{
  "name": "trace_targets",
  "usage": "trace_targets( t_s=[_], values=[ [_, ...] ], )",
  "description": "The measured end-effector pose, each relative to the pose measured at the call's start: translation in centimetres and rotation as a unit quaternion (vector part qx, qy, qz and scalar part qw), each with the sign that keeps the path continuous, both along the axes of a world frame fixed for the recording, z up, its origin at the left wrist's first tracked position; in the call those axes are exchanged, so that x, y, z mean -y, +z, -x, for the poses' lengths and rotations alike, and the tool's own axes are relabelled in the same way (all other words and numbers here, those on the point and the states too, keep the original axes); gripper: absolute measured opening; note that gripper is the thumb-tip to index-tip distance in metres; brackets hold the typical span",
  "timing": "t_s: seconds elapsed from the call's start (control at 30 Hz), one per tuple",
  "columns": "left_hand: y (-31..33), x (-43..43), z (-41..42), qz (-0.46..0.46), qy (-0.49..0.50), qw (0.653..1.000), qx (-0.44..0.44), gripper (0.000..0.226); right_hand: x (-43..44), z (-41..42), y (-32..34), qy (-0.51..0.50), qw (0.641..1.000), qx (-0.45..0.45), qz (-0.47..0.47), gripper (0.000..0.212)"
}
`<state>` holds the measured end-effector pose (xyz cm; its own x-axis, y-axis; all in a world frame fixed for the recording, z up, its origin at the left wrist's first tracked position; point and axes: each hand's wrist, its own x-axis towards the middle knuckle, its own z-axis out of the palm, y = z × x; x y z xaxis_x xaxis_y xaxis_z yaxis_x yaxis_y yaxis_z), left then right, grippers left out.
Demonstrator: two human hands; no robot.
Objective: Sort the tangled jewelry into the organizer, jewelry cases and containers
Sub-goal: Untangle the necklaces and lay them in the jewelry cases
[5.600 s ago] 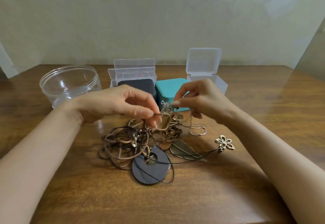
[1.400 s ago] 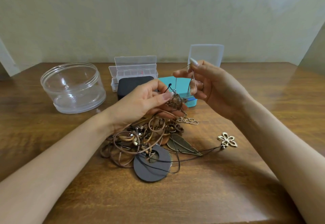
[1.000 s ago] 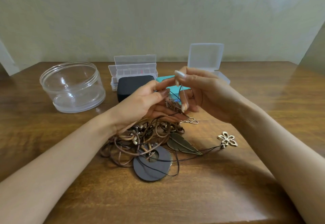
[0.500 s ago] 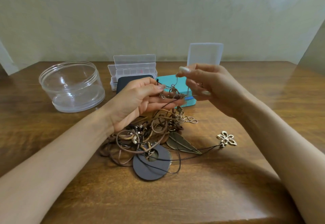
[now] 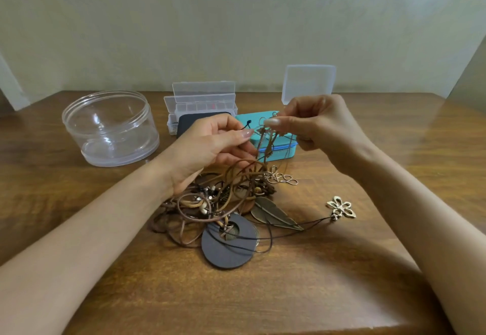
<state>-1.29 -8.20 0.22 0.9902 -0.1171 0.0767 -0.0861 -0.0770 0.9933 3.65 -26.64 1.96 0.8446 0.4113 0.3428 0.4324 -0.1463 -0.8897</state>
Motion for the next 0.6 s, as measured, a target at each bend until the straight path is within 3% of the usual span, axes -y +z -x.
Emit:
trace_targets(
  t_s=[0.13, 0.3, 0.47, 0.6],
  values=[
    [-0.07, 0.59, 0.26, -0.050, -0.007, 0.999, 0.004, 0.033, -0.14, -0.01, -0.20, 0.017, 0.999, 0.005, 0.026, 0.010],
    [-0.53, 0.64, 0.07, -0.060, 0.020, 0.997, 0.038, 0.020, -0.18, -0.19, -0.43, 0.026, 0.999, 0.009, 0.040, 0.020],
    [-0.67, 0.79, 0.05, -0.028, 0.030, 0.997, 0.063, 0.009, 0.29, -0.56, -0.10, 0.060, 0.996, -0.049, 0.044, 0.013],
    [-0.65, 0.91, 0.05, 0.000, 0.006, 0.998, 0.068, 0.010, 0.67, -0.71, 0.26, 0.070, 0.992, -0.105, 0.025, 0.021]
  ],
)
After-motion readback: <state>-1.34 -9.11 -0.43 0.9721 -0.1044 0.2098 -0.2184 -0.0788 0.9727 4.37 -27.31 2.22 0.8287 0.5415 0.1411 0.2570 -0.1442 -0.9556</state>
